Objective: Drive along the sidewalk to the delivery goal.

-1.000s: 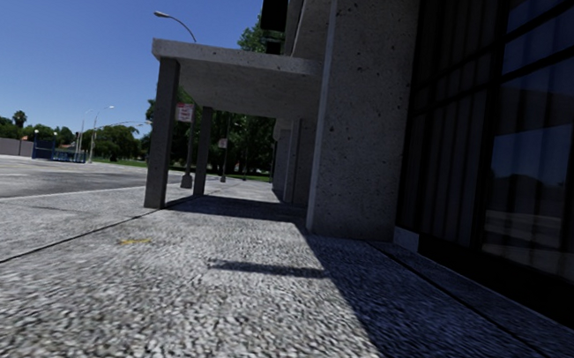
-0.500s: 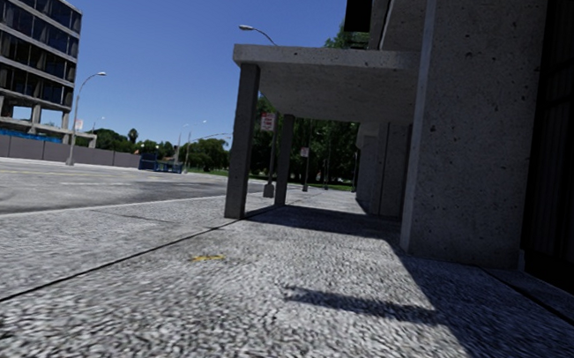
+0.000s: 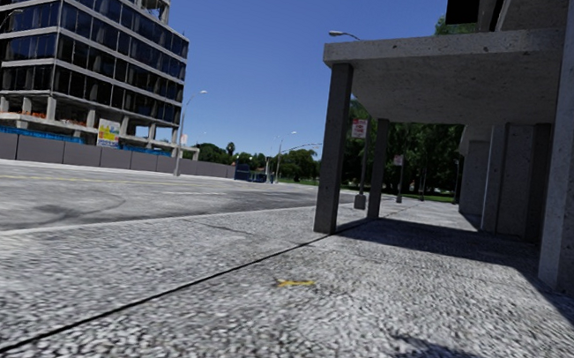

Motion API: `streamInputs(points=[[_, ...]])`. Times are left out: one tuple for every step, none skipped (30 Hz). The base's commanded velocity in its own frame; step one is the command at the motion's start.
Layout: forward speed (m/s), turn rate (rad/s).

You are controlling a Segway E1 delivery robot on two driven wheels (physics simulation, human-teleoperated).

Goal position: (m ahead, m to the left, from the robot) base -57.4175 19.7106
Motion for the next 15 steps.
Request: streamInputs(points=[[1.0,0.65],[1.0,0.65],[1.0,0.65],[1.0,0.65],[1.0,0.65],[1.0,0.65],[1.0,0.65],[1.0,0.66],[1.0,0.66],[1.0,0.66],[1.0,0.67],[1.0,0.67],[1.0,0.67],[1.0,0.68],[1.0,0.68]])
